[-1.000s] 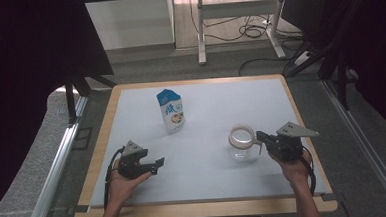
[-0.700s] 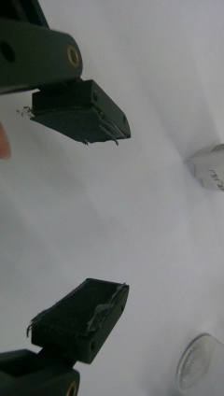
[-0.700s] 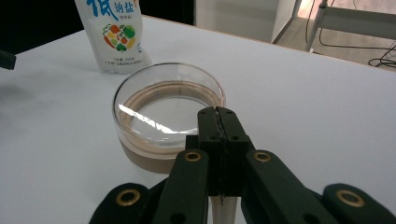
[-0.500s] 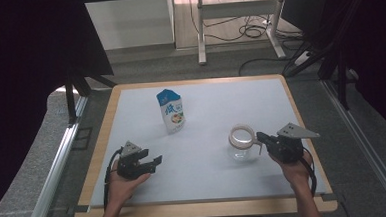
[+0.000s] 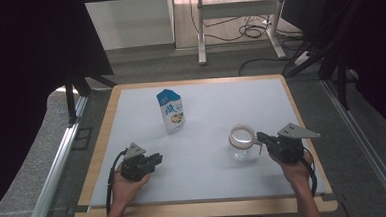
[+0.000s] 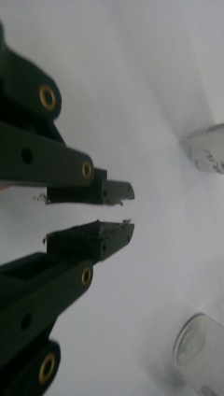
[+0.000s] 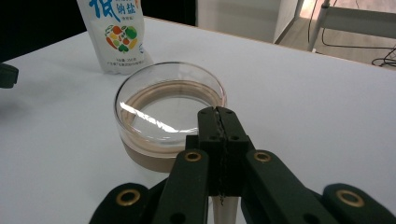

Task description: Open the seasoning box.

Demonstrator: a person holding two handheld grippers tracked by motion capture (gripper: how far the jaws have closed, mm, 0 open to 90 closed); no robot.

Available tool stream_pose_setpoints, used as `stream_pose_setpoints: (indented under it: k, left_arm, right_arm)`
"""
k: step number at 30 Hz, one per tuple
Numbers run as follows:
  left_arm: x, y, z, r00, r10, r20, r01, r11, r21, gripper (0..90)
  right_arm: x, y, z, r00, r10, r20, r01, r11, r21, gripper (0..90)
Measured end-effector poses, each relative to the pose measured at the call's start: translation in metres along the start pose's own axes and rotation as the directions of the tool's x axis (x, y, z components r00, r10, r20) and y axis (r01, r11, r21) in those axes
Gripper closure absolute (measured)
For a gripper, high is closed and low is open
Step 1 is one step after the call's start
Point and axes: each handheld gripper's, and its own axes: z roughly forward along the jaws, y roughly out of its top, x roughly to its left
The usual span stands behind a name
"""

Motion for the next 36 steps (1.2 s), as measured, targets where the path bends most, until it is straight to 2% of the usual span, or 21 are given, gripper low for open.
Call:
stream_pose_setpoints:
  k: [3,6,13,16,29,36]
  left_arm:
    - [-0.004,0.001,0.001,0.9999,0.012,0.008,-0.012,0.9999,-0.003,88.0]
    - [-0.006,0.004,0.004,0.9995,-0.003,0.032,0.003,1.0000,0.003,89.1]
    - [-0.024,0.019,0.014,0.9961,0.035,0.080,-0.034,0.9993,-0.019,89.4]
    - [-0.031,0.025,0.021,0.9918,0.055,0.116,-0.052,0.9982,-0.030,89.4]
    - [-0.056,0.050,0.044,0.9805,0.093,0.173,-0.088,0.9954,-0.038,89.6]
    - [-0.074,0.067,0.060,0.9690,0.134,0.207,-0.126,0.9906,-0.053,89.6]
  right_arm:
    - [-0.001,0.000,0.000,1.0000,0.003,-0.003,-0.003,1.000,-0.004,89.9]
    - [-0.001,-0.001,0.000,1.0000,0.003,-0.004,-0.003,1.000,-0.005,89.9]
    - [0.000,-0.001,0.000,1.0000,0.003,-0.002,-0.003,1.000,-0.005,89.9]
    - [0.000,-0.001,-0.001,1.0000,0.004,-0.001,-0.004,1.000,-0.005,89.9]
    - [-0.005,-0.004,-0.001,0.9988,0.033,-0.036,-0.034,0.999,-0.021,89.9]
    - [-0.005,-0.004,-0.002,0.9988,0.034,-0.036,-0.035,0.999,-0.022,89.9]
